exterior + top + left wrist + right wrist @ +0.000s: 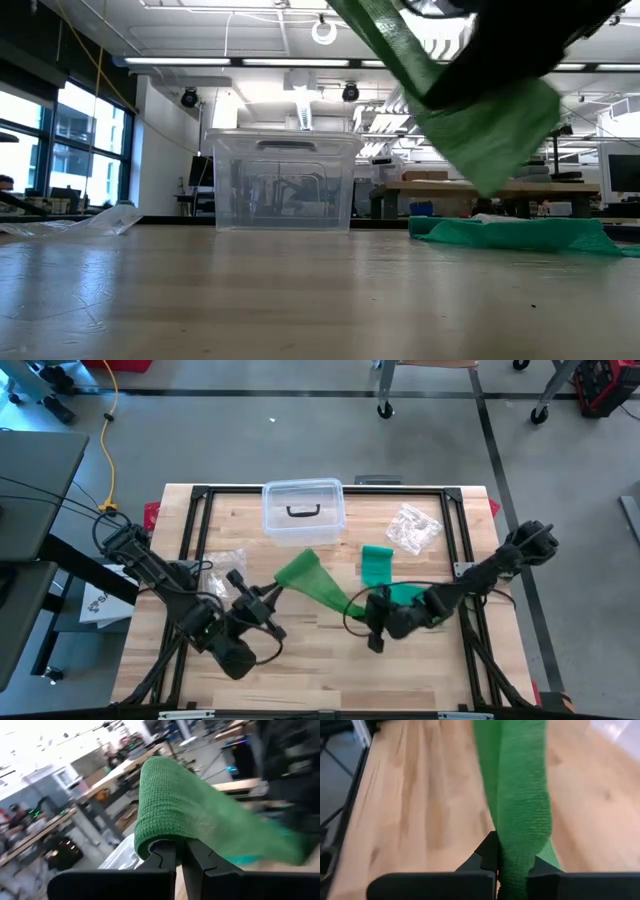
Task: Roll bandage
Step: Roll the green bandage
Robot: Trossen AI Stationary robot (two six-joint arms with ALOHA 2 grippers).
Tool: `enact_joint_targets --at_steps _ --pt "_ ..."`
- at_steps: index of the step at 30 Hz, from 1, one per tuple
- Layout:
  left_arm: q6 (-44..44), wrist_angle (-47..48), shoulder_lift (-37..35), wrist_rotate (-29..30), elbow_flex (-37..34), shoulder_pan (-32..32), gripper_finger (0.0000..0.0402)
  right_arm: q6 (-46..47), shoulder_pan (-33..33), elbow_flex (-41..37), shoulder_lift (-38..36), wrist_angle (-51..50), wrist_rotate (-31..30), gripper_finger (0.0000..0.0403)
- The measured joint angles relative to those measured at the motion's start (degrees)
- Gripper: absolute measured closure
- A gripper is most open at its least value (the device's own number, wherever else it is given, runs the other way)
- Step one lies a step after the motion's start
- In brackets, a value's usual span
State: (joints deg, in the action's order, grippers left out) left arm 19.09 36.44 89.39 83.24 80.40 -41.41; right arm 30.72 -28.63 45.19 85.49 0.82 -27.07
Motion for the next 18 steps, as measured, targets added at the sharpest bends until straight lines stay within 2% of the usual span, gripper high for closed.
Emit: enact_joint_targets --at_steps 4,9,13,18 --pt "-19.75 -20.25 1.49 -5.21 0.0 -1.37 0.0401 -10.09 3.6 -1.88 0.0 10.73 -0.04 0.0403" --pt "-36.88 -40.55 4.27 -19.28 0.0 -2.97 0.0401 -19.48 7.11 -0.75 0.0 12.39 -3.58 0.0403" --pt "-42.11 -49.3 5.91 -28.94 0.0 -3.97 0.0401 -25.0 8.86 0.47 -0.16 12.39 -5.36 0.0403" --pt "-43.71 -52.69 6.64 -31.1 0.0 -4.68 0.0401 -29.7 9.49 2.5 -1.15 12.44 -5.35 0.0403"
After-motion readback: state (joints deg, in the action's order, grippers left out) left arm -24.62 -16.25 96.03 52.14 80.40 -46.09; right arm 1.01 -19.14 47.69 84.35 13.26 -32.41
